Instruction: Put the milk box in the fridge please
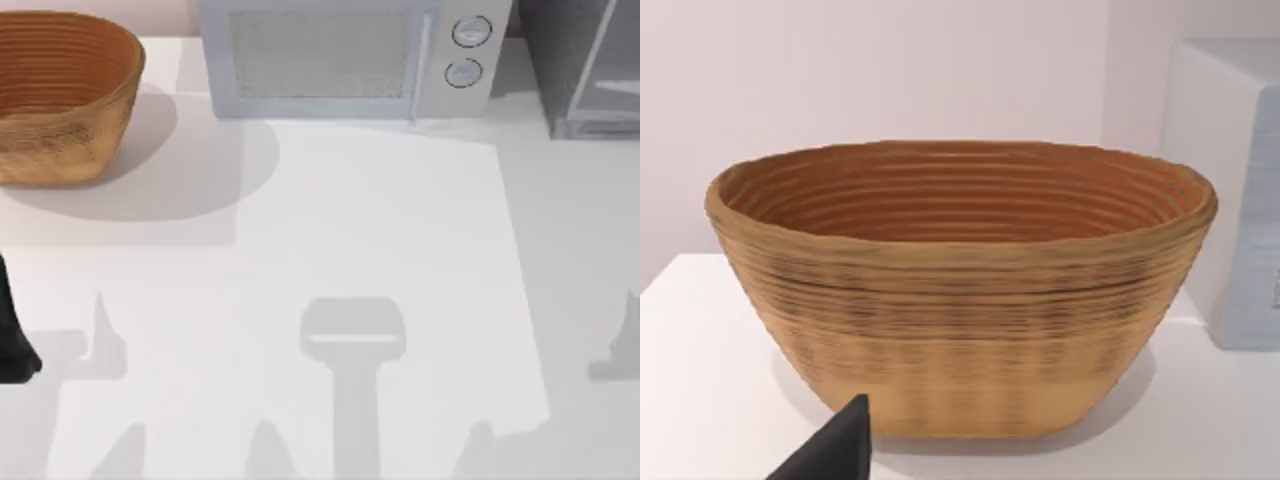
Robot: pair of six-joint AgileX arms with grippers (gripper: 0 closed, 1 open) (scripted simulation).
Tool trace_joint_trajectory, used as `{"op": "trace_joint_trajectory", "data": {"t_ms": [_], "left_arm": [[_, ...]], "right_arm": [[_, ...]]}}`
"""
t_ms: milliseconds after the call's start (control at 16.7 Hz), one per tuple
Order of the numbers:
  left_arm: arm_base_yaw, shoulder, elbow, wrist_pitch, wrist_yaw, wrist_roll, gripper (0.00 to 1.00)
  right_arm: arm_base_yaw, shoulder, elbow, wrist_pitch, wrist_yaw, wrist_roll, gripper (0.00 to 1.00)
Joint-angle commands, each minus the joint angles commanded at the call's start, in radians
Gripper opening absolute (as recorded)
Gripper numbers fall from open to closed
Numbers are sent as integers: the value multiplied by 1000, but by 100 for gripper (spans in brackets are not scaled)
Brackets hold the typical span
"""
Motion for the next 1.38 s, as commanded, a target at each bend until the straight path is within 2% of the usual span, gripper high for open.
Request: {"op": "trace_joint_trajectory", "data": {"t_ms": [240, 480, 1140, 1380], "left_arm": [[0, 0, 0, 0, 0, 0, 100], [0, 0, 0, 0, 0, 0, 100], [0, 0, 0, 0, 0, 0, 100], [0, 0, 0, 0, 0, 0, 100]], "right_arm": [[-14, 103, 66, 80, -20, 5, 0], [-53, 376, 209, 255, -58, 7, 0], [-208, 1577, 720, 884, -186, 6, 0], [-252, 1935, 868, 1067, -226, 9, 0]]}}
